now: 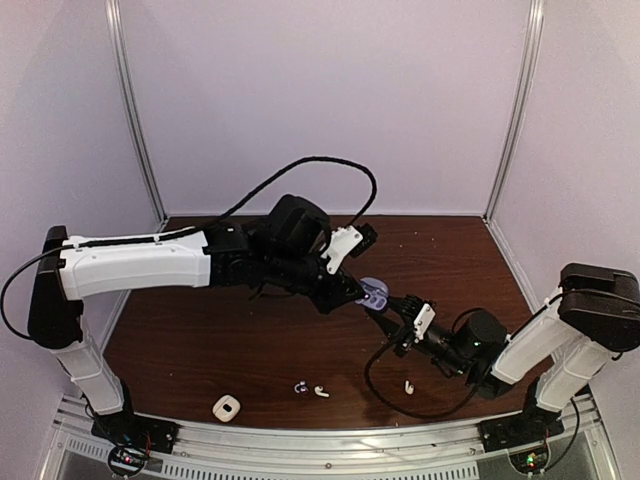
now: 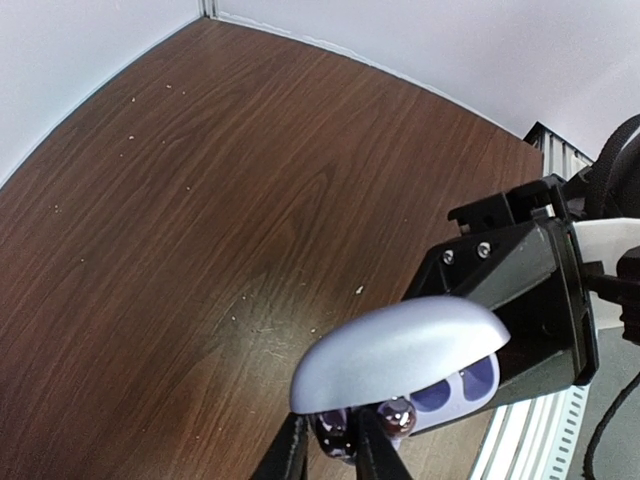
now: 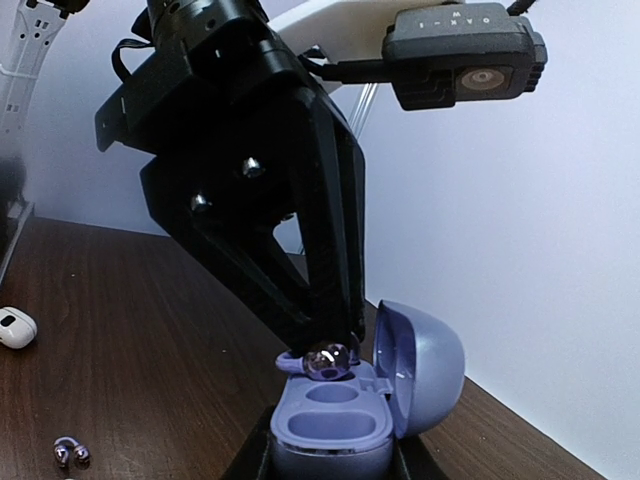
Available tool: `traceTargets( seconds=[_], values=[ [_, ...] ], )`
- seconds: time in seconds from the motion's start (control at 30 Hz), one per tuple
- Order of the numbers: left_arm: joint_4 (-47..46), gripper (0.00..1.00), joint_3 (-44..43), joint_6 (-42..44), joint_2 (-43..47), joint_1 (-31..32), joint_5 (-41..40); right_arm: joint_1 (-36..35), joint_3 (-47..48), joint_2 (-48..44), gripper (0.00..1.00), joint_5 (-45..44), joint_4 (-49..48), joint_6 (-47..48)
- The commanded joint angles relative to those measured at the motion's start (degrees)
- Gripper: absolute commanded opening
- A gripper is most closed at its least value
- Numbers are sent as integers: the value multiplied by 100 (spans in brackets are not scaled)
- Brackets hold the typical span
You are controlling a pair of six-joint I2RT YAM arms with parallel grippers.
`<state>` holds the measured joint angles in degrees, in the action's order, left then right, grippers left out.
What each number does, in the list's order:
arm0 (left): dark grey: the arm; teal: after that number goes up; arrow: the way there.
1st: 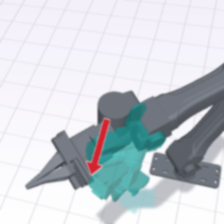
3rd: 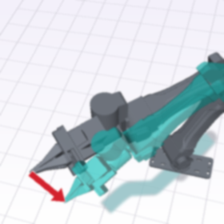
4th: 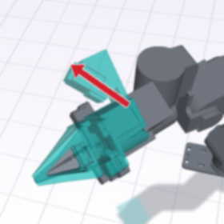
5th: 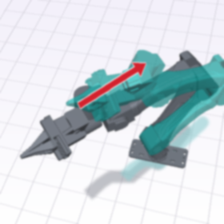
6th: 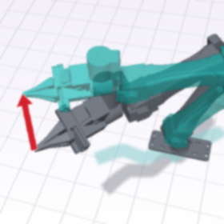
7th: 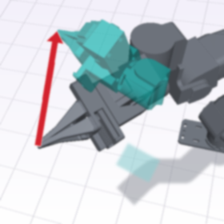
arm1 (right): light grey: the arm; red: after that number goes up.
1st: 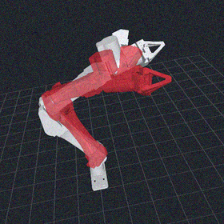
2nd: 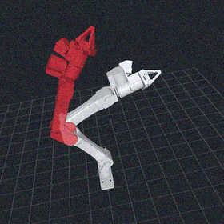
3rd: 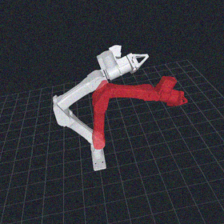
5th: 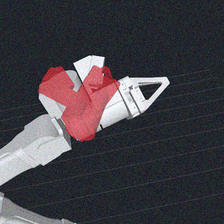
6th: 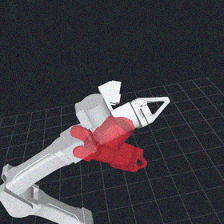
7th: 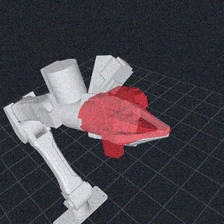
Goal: Insert the wireless bluetooth earbuds into the charging case
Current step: Place the left earbud in the left side groove of the charging case.
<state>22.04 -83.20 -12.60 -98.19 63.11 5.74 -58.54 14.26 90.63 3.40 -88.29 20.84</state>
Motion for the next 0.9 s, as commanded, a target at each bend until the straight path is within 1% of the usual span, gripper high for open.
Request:
traceTargets(
  seconds=[0.0, 0.23, 0.5, 0.73, 0.87],
  values=[
    [195, 20, -173, -52, -150, 40, -47, -56, 156, -107, 0, 91, -1762, -54],
    [213, 24, -241, -129, -31, 30, -227, -54, 125, -115, 0, 91, -1762, -63],
    [207, 26, -274, -153, 78, 32, -342, -56, 112, -107, 0, 107, -1762, -91],
    [165, 31, -291, -165, 160, 35, -340, -52, 121, -57, 0, 132, -1762, -172],
    [151, 31, -302, -164, 170, 34, -338, -52, 121, -41, 0, 151, -1762, -192]
  ],
)
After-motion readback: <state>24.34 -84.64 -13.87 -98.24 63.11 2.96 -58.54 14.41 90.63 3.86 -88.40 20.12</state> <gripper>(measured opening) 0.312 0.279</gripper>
